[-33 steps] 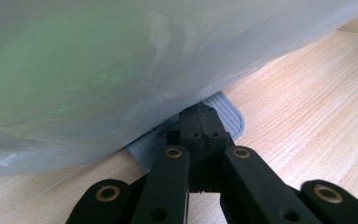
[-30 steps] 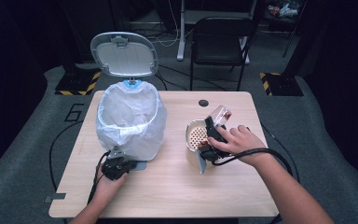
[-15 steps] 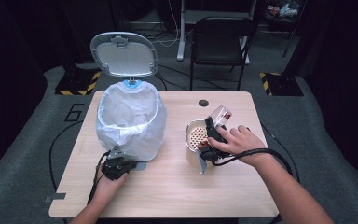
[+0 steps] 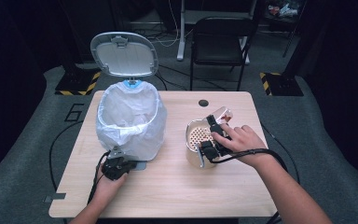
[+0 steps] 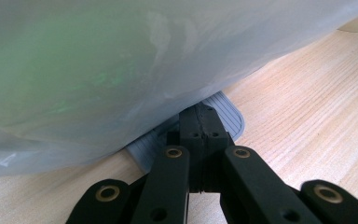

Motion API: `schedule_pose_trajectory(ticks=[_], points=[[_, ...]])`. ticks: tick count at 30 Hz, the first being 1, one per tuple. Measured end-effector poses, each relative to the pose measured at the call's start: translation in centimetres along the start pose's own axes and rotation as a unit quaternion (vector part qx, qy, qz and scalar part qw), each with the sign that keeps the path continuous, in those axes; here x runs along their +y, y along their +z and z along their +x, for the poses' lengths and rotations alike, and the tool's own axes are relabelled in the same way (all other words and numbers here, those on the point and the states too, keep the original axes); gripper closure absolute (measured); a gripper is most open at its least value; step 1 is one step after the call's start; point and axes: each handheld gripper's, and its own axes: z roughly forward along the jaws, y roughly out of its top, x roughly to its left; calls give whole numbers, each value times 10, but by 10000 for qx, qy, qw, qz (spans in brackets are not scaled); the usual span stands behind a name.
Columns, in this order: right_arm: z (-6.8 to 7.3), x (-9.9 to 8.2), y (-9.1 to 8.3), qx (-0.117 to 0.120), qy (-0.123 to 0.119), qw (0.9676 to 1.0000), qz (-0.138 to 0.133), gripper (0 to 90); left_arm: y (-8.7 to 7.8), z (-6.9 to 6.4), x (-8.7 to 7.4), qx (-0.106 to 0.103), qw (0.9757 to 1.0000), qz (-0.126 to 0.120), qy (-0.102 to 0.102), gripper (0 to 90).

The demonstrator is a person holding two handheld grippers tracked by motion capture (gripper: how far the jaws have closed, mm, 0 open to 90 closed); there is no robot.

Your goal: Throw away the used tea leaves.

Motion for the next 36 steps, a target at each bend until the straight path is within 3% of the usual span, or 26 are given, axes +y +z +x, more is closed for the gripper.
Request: schedule_pose_trajectory(ticks=[4,5,7,9,10,12,14,16,20,21,22,23,24,25,27,28,29,30,31,32,35,36], points=[[-1,-3,0,-3,453,9989,-119,468,0,1,0,10,10000,30,40,900],[-3,-5,0,126,757,9969,-154,467,0,1,0,10,10000,32,42,900],[-4,-5,0,164,880,9959,-157,467,0,1,0,11,10000,35,41,900],[-8,-9,0,202,1321,9909,-169,468,0,1,0,16,10000,18,28,900],[-8,-9,0,202,1321,9909,-169,468,0,0,0,-21,10000,-15,-23,900],[-8,-11,0,161,1664,9857,-202,468,0,0,0,-20,10000,-21,-36,900],[-10,-12,0,131,1641,9861,-230,467,0,0,0,-26,10000,-15,-35,900],[-9,-12,1,97,1745,9843,-236,467,0,1,0,-15,10000,26,20,900],[-5,-11,1,82,2143,9764,-242,468,0,0,0,-26,10000,-10,-25,900],[-7,-11,1,71,2125,9767,-288,468,0,1,0,-16,10000,21,15,900],[-5,-11,1,97,2307,9726,-268,467,0,1,0,-15,10000,19,11,900],[-7,-12,1,106,2347,9715,-327,468,0,1,0,-17,10000,17,10,900],[-6,-12,0,139,2549,9664,-309,468,0,1,0,-18,10000,20,12,900],[-8,-13,1,123,2586,9652,-371,468,0,1,0,-17,10000,16,8,900],[-9,-15,0,154,2989,9531,-450,468,0,1,0,-17,10000,16,8,900],[-9,-15,0,154,2989,9531,-450,468,0,1,0,-19,10000,16,8,900],[-9,-17,-1,163,3226,9451,-495,467,0,1,0,-18,10000,17,9,900],[-9,-17,-1,163,3226,9451,-495,467,0,0,0,-12,10000,13,16,900],[-10,-18,-2,159,3332,9413,-514,468,0,0,0,-14,10000,10,10,900],[-10,-19,-2,196,3549,9332,-530,468,0,0,0,0,10000,-9,-8,900],[-11,-23,-4,135,3956,9163,-610,468,0,0,0,-13,10000,11,10,900],[-11,-23,-4,140,4128,9085,-637,468,0,0,0,-13,10000,11,12,900]])
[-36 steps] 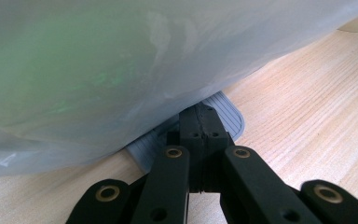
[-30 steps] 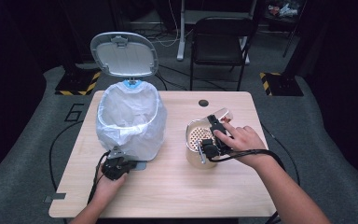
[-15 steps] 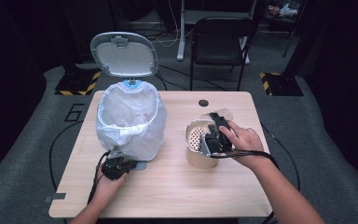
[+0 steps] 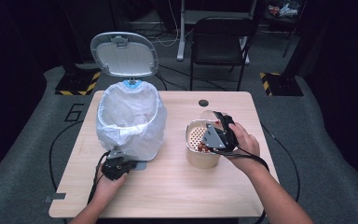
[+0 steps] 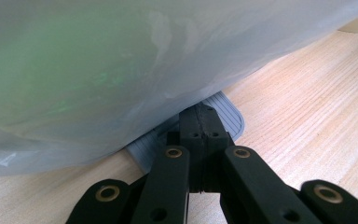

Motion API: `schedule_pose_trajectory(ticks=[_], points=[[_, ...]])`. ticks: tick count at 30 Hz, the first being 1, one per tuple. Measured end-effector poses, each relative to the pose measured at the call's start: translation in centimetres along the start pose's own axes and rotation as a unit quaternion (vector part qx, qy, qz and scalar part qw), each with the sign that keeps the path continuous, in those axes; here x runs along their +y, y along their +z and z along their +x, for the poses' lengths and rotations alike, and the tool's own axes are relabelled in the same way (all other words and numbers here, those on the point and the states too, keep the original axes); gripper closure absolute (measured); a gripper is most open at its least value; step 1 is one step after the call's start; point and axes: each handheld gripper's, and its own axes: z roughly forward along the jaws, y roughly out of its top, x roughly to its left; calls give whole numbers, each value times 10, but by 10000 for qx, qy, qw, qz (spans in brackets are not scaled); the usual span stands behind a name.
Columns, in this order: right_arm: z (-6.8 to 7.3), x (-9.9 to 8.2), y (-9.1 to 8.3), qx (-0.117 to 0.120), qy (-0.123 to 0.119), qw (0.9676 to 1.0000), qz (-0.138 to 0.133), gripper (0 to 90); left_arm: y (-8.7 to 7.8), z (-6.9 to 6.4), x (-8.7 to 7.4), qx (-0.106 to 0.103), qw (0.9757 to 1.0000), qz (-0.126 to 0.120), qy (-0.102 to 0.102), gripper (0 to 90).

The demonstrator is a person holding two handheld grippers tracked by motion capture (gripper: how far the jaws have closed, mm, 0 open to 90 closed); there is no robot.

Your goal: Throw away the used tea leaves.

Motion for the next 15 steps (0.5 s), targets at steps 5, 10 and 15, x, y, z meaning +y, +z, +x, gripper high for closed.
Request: schedule_pose_trajectory(ticks=[5,10,15], points=[[-4,-1,-4,35,550,9983,-167,468,0,0,0,-10,10000,-22,-31,900],[-10,-4,-5,36,941,9951,-300,467,0,0,0,-8,10000,-19,-25,900],[-13,-10,-3,160,1415,9892,-352,467,0,0,0,-2,10000,-6,-5,900]])
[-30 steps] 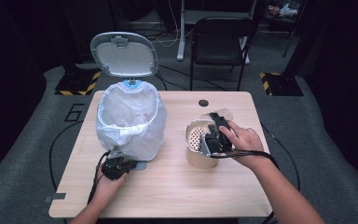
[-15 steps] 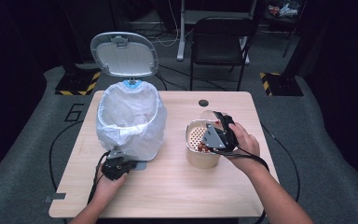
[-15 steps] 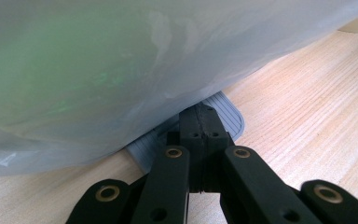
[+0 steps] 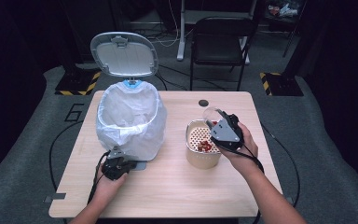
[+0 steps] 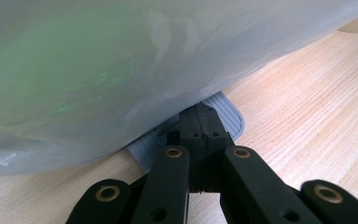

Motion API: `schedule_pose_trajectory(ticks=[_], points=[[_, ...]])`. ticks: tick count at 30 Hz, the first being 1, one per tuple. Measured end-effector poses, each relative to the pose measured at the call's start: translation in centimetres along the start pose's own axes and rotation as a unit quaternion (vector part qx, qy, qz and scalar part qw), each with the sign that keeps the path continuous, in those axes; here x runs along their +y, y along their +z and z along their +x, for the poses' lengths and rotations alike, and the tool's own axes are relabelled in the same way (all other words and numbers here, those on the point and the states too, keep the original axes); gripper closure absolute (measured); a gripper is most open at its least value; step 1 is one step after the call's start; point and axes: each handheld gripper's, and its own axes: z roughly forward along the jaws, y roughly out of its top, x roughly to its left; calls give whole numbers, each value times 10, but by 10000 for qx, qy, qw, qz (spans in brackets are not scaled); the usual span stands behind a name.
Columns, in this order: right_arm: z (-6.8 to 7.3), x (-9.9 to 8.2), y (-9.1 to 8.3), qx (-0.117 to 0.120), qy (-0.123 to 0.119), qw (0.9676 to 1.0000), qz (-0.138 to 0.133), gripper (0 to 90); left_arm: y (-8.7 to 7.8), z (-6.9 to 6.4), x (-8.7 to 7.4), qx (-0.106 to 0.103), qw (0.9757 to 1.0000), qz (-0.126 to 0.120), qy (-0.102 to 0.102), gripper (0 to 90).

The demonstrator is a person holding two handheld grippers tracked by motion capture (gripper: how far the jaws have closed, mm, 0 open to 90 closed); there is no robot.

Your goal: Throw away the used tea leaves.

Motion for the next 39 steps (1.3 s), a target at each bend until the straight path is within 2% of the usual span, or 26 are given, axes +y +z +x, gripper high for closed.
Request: schedule_pose_trajectory(ticks=[4,10,13,17,19,23,26,29,31,33,35,36,37,39], points=[[-3,-4,1,107,392,9992,-33,467,0,-1,0,-7,10000,-27,-39,900],[-6,-8,0,178,933,9954,-116,468,0,0,0,24,10000,8,14,900],[-6,-10,1,210,1027,9944,-130,467,0,0,0,3,10000,3,4,900],[-7,-12,2,307,1267,9913,-194,467,0,0,0,-6,10000,-27,-38,900],[-7,-12,2,341,1377,9897,-203,467,0,0,0,4,10000,3,3,900],[-9,-11,2,412,1500,9875,-244,467,0,0,0,3,10000,2,4,900],[-11,-11,1,529,1655,9843,-325,467,0,0,0,2,10000,0,4,900],[-11,-12,2,573,1693,9832,-365,467,0,0,0,25,10000,5,22,900],[-13,-11,1,632,1795,9809,-413,467,0,0,0,3,10000,6,9,900],[-14,-11,1,701,1949,9771,-490,467,0,0,0,23,10000,7,19,900],[-16,-11,2,782,2150,9718,-570,467,0,0,0,27,10000,7,24,900],[-17,-12,1,825,2187,9705,-588,467,0,0,0,27,10000,8,25,900],[-18,-12,2,851,2319,9669,-642,467,0,0,0,25,10000,5,22,900],[-20,-13,2,950,2455,9620,-729,467,0,0,0,19,10000,12,25,900]])
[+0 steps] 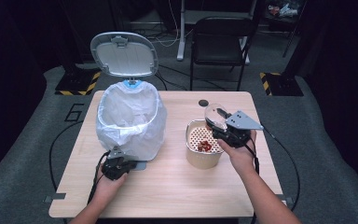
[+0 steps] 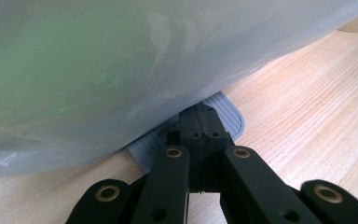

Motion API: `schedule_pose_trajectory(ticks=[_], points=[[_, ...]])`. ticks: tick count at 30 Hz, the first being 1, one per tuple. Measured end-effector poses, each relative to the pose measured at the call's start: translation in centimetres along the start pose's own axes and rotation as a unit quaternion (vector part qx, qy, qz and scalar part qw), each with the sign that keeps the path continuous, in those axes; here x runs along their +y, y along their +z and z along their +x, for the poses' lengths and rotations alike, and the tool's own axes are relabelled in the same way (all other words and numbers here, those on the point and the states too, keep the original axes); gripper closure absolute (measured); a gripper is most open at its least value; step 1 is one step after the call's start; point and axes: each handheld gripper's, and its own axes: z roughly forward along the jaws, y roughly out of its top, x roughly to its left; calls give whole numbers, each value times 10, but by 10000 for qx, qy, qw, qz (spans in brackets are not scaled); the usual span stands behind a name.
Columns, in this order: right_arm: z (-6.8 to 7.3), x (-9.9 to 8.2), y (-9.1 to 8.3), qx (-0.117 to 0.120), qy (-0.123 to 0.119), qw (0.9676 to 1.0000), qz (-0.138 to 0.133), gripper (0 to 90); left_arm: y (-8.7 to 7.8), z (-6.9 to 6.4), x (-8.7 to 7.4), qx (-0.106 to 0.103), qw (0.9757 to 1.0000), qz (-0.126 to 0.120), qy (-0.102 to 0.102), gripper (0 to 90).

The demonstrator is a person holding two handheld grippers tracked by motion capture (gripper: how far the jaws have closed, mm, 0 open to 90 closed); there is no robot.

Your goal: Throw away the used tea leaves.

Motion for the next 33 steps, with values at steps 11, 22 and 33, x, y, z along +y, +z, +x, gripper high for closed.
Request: schedule_pose_trajectory(ticks=[11,22,33], points=[[-6,-2,-2,265,604,9974,-307,464,0,0,0,7,10000,2,10,900],[-5,19,-11,465,672,9957,-433,465,0,0,0,6,10000,-5,0,900],[10,55,-12,604,333,9969,-377,468,0,0,0,5,10000,-8,-10,900]])
